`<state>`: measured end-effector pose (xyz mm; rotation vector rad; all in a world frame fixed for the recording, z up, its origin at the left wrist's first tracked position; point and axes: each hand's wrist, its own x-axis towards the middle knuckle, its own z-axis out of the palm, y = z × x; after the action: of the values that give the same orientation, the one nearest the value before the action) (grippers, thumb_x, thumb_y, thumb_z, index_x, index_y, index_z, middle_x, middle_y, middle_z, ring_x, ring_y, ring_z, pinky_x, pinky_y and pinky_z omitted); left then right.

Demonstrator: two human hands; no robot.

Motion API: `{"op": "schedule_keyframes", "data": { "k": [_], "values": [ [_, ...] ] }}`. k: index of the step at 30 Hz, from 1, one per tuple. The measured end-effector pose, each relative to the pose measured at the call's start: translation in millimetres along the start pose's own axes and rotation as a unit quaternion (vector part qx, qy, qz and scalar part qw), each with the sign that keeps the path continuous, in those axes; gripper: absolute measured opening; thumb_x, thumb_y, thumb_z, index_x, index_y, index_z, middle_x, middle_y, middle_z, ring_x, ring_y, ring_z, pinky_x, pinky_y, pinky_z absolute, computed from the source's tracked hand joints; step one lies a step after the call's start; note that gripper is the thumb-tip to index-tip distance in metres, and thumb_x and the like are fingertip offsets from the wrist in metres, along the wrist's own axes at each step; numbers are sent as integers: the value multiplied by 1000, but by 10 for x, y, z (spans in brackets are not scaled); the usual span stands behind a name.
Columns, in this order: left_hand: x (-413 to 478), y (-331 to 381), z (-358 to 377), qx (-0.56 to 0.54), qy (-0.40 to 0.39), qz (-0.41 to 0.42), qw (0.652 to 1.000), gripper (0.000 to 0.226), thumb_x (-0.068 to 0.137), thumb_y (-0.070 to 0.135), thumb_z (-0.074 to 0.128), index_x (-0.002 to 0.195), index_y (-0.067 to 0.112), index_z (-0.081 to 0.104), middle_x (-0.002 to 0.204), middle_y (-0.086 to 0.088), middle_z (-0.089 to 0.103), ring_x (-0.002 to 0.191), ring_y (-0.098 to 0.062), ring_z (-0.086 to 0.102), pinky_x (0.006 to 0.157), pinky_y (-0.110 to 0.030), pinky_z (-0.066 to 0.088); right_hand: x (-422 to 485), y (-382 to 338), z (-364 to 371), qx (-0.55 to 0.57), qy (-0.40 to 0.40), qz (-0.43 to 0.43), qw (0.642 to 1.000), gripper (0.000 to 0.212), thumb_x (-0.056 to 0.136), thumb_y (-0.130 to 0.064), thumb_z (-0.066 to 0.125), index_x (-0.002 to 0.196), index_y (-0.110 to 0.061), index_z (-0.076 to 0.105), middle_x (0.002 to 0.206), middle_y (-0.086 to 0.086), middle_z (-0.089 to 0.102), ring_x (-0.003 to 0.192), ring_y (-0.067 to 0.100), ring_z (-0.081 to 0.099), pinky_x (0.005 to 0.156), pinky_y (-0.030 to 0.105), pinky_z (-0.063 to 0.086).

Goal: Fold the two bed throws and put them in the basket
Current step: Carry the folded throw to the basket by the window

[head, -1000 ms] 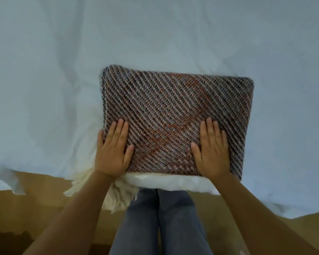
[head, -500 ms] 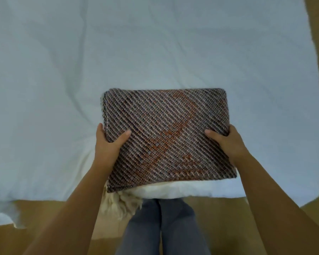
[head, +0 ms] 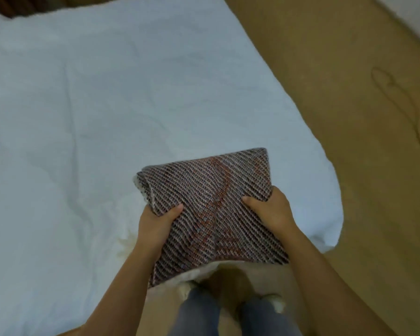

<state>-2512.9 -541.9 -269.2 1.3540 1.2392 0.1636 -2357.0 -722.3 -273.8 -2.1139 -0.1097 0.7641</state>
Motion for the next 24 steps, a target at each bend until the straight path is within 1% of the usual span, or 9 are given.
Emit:
{"op": "schedule_keyframes", "data": {
  "k": [4, 6, 8, 10, 12, 14, 17, 21, 24],
  "values": [
    [-552, 466, 688, 34, -82, 54, 995, 61, 74, 33, 74, 129, 19, 50, 122, -1, 60, 104, -22, 59, 94, -39, 46, -355, 214, -1007, 45, 94, 20, 994, 53, 74, -38, 71, 119, -17, 53, 117, 3, 62, 99, 20, 58, 86, 29, 42],
    [-823, 628, 1096, 37, -139, 67, 987, 56, 75, 34, 73, 125, 22, 52, 114, 3, 61, 95, -15, 61, 88, -36, 47, -544, 411, -1551, 64, 134, 18, 989, 44, 74, -36, 72, 111, -19, 56, 110, 0, 64, 92, 17, 60, 80, 27, 45],
    [-1105, 715, 1531, 48, -197, 76, 976, 49, 75, 34, 73, 119, 28, 53, 106, 8, 62, 90, -9, 60, 83, -32, 47, -762, 654, -2078, 80, 172, 17, 982, 34, 73, -31, 73, 101, -23, 56, 100, -4, 64, 78, 6, 59, 67, 21, 45],
    [-1385, 763, 1996, 64, -249, 82, 963, 49, 75, 34, 73, 119, 28, 53, 101, 11, 64, 91, -9, 61, 79, -30, 49, -1002, 935, -2585, 102, 205, 43, 973, 41, 73, -33, 73, 108, -20, 55, 102, -4, 63, 84, 11, 60, 72, 25, 47],
    [-1652, 792, 2484, 87, -291, 87, 949, 50, 76, 32, 72, 121, 26, 53, 108, 6, 64, 97, -16, 62, 86, -36, 50, -1278, 1226, -3064, 132, 238, 80, 959, 47, 74, -36, 72, 115, -21, 53, 107, -4, 62, 94, 18, 60, 82, 32, 47],
    [-1918, 806, 2975, 114, -332, 106, 930, 50, 78, 31, 71, 124, 25, 53, 116, 2, 63, 103, -21, 61, 94, -43, 47, -1568, 1514, -3480, 157, 274, 93, 944, 37, 76, -34, 72, 108, -25, 57, 102, -5, 63, 92, 18, 61, 81, 32, 46],
    [-2307, 799, 3723, 150, -397, 136, 895, 50, 80, 28, 70, 126, 24, 52, 118, 2, 63, 105, -22, 61, 95, -44, 47, -1978, 1908, -3969, 181, 346, 116, 913, 19, 77, -29, 72, 90, -31, 58, 89, -11, 62, 83, 15, 59, 76, 28, 45],
    [-2715, 756, 4679, 199, -480, 130, 844, 39, 81, 27, 69, 116, 28, 53, 104, 6, 65, 94, -19, 63, 86, -39, 49, -2350, 2387, -4434, 210, 430, 170, 862, 28, 77, -31, 72, 102, -22, 61, 97, -2, 64, 86, 19, 61, 80, 34, 48],
    [-3009, 777, 5406, 230, -530, 114, 808, 33, 80, 25, 70, 107, 31, 51, 96, 8, 63, 87, -17, 62, 82, -36, 48, -2522, 2703, -4764, 248, 478, 203, 818, 29, 77, -31, 71, 103, -23, 63, 100, -2, 66, 88, 19, 63, 81, 35, 49]
  ]
}}
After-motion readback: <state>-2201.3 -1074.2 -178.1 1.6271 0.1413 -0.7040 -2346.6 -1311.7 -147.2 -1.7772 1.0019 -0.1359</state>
